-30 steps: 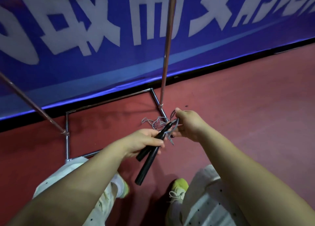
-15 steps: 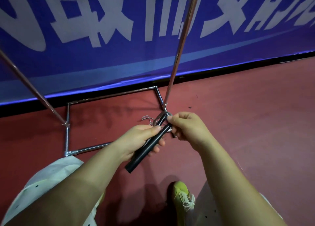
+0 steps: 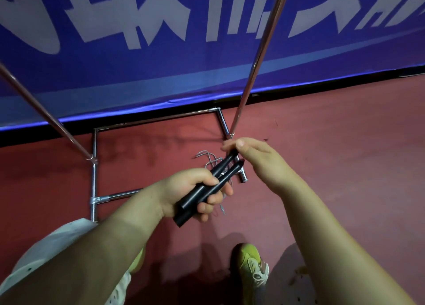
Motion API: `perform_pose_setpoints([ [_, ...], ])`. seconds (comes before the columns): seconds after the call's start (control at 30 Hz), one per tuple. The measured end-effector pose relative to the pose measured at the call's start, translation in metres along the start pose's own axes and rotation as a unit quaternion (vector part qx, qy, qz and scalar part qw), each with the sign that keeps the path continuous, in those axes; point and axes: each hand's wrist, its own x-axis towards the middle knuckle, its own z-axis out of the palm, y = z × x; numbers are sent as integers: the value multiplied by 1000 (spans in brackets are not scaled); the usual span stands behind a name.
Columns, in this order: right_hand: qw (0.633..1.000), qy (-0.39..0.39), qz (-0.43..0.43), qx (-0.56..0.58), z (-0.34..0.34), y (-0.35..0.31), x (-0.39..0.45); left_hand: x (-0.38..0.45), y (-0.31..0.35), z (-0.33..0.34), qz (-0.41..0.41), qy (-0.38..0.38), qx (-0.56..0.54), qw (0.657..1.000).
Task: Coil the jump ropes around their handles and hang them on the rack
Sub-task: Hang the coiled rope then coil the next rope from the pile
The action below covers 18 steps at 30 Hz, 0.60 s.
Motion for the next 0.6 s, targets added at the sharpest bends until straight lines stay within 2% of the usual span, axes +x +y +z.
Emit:
perform_pose_setpoints([
  [0.07, 1000, -27, 0, -9, 0, 1, -1, 1, 2, -2, 11, -31, -20, 999],
  [0.13, 999, -9, -5, -50, 1, 2, -2, 0, 4, 0, 19, -42, -29, 999],
  [0.3, 997, 38, -17, -62, 14, 1, -3, 4, -2, 12, 15, -8, 11, 1000],
  [0.43, 991, -6, -22, -131, 21, 4, -6, 9, -5, 19, 4, 35, 33, 999],
  [0.53, 993, -20, -36, -113, 18, 6, -8, 8, -4, 18, 2, 29, 38, 999],
  [0.6, 997, -50, -31, -58, 15, 9, -9, 6, -1, 18, 9, 34, 32, 999],
])
